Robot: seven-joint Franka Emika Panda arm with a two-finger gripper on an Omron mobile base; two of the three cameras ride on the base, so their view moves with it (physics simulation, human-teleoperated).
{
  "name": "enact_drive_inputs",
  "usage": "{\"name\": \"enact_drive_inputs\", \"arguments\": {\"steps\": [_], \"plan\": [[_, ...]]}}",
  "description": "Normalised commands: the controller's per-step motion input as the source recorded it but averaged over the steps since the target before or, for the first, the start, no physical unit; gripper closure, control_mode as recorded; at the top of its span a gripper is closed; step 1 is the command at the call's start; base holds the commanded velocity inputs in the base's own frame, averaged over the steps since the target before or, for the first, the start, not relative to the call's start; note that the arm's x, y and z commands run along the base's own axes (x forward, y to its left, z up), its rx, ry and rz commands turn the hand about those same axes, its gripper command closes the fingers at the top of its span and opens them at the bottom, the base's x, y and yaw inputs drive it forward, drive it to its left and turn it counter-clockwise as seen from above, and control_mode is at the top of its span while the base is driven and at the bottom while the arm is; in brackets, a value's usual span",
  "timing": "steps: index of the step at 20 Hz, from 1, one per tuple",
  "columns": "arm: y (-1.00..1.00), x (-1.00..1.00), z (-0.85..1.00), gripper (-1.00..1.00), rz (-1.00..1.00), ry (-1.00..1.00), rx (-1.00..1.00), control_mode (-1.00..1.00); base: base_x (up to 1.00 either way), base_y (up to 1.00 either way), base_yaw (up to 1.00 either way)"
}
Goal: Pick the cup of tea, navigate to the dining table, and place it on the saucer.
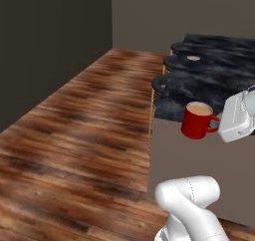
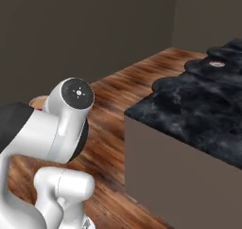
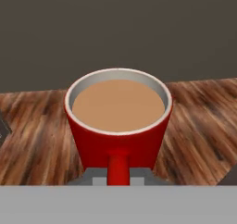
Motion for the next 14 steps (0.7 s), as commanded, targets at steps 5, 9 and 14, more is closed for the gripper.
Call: {"name": "enact_drive_inputs", "arguments": {"steps": [5,9,14], "plan": [[0.0,0.0,0.0,1.0,0.0,0.0,0.0,1.0,0.8,0.2,-0.64],[0.0,0.0,0.0,1.0,0.0,0.0,0.0,1.0,0.96,0.69,-0.2],[0.0,0.0,0.0,1.0,0.0,0.0,0.0,1.0,0.83,1.0,-0.11]]}}
